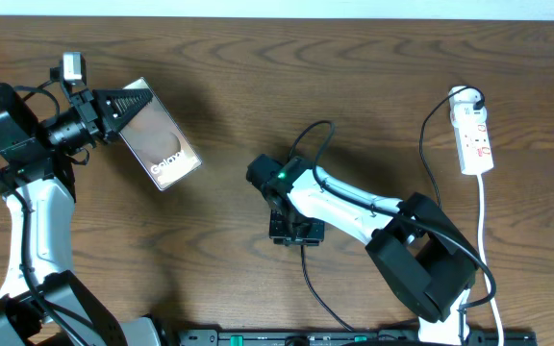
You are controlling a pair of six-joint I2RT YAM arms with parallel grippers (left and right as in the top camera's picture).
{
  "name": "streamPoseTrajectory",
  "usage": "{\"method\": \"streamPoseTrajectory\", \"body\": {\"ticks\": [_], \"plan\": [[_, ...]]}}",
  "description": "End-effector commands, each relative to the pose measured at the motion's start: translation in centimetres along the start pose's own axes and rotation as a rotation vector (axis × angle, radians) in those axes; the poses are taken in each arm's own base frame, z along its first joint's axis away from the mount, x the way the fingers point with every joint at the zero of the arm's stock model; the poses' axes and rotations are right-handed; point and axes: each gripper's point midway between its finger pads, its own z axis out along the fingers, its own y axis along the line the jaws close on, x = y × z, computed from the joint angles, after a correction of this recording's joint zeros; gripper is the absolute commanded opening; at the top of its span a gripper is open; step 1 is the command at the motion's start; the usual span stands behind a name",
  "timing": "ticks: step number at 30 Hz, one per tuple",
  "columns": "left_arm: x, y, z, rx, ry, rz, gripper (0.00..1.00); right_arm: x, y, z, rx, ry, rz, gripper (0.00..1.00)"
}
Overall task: Plug charger to phone and switch on socket
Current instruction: 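Close the right gripper on the cable plug and lift it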
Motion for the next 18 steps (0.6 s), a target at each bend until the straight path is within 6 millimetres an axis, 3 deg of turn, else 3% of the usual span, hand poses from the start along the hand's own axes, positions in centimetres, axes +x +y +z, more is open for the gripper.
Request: {"method": "streamPoseTrajectory", "body": {"ticks": [1, 18], "plan": [[0.22, -0.57, -0.14, 0.018, 0.02, 0.023, 0.07, -0.75, -0.12, 0.16, 0.013, -0.014, 0.02, 0.36], [0.22, -0.57, -0.14, 0.018, 0.02, 0.024, 0.07, -0.61, -0.14, 0.16, 0.014, -0.007, 0.023, 0.13]]}}
